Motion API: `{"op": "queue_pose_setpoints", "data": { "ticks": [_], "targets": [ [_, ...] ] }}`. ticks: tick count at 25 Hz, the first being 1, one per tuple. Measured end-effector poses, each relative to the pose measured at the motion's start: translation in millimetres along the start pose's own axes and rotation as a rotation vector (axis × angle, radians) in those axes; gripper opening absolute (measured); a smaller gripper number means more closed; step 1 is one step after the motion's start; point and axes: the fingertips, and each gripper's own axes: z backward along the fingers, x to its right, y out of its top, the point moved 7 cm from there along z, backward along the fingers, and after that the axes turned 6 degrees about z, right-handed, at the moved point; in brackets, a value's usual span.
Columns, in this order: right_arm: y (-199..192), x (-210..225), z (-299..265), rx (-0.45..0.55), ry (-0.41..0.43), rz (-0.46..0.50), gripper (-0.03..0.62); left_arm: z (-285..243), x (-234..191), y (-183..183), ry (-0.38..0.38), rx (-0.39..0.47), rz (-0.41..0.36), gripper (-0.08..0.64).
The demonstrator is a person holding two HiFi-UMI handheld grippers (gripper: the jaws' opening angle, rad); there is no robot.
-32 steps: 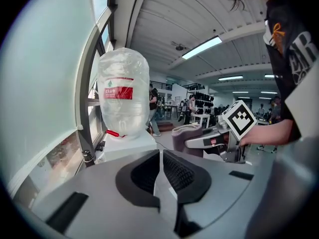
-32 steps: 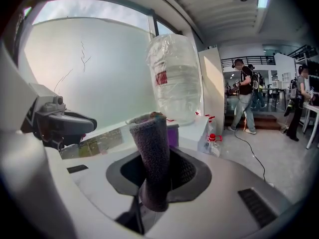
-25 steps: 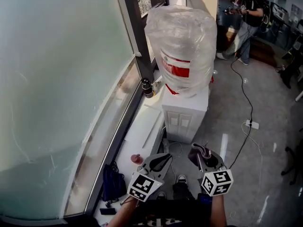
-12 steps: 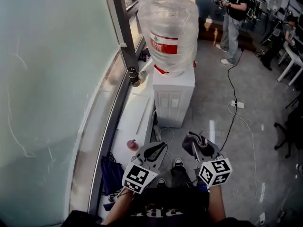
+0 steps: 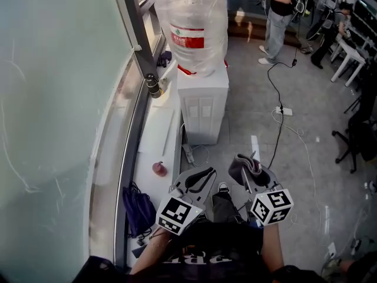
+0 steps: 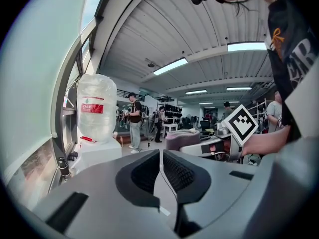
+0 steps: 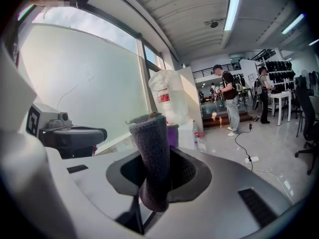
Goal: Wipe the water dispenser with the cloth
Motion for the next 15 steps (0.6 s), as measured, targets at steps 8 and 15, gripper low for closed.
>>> {"op": "queue_pose_setpoints", "data": {
  "ticks": [8, 15],
  "targets": [
    [-8.7, 0.7, 18.4, 0.009, -0.049, -0.046, 0.106, 1.3, 19.7, -5.4, -0.065, -0.012, -0.017, 0.031],
    [-8.7, -1.4, 22.1, 0.001, -0.064, -0.042, 0.104, -0.4, 24.4, -4.3, -0.102, -0.009, -0.03, 0.031]
  ]
}}
